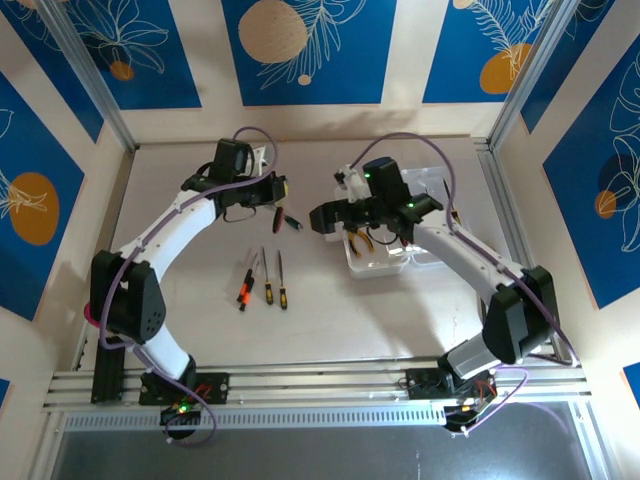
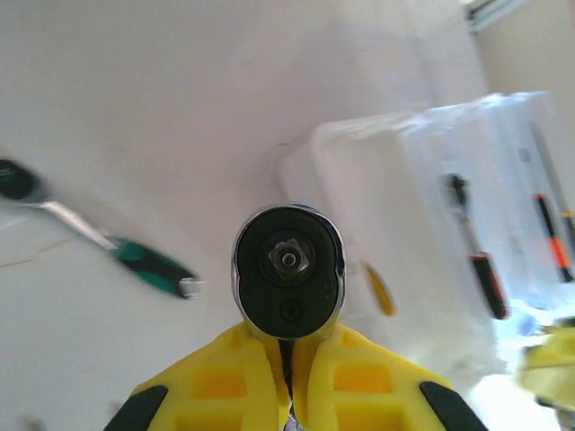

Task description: Pack the tool kit

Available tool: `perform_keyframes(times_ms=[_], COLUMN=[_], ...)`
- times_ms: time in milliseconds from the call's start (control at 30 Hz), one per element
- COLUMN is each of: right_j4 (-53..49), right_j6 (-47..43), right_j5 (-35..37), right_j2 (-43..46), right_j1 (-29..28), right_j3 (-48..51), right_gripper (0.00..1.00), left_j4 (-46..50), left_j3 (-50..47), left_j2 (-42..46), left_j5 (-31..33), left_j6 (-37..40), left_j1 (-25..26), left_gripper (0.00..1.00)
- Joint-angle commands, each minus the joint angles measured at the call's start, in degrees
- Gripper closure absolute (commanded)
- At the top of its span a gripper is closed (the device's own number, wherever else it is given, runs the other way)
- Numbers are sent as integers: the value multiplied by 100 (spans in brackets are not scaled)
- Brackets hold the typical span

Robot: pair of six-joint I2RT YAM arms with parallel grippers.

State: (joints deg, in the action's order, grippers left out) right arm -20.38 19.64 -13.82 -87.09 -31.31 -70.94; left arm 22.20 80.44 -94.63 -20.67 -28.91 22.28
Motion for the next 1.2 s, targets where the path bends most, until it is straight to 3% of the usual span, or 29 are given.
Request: perform_keyframes(times_ms=[0,233,700,867,1033,1167], right_j4=[584,1002,1174,1194,1154,937], right_j6=[415,785,1154,1209,1238,1230], right_j5=[-420,-402,-462,-456,-371,-336], right_j2=[-269,-744,-1035,-1058,-1005,-861], right_j1=[-214,-490,-490,-490,-474,-403], right_j3=[-244,-489,-615,-617,-606,-572], right_gripper=[1,5,41,62,97,100], left_j4=[-613,-806,-1108,-1133,-1123,-849], left_j3=[-73,-107,-319,-329,-344,-284], left_j2=[226,242,428,489,507,489], left_j5=[-532,-623,-754,-755,-755,-629], left_j6=[-321,-398,-530,-525,-496,-246], left_j1=[174,359,426,426,425,402], left_gripper=[100,100,100,100,100,100])
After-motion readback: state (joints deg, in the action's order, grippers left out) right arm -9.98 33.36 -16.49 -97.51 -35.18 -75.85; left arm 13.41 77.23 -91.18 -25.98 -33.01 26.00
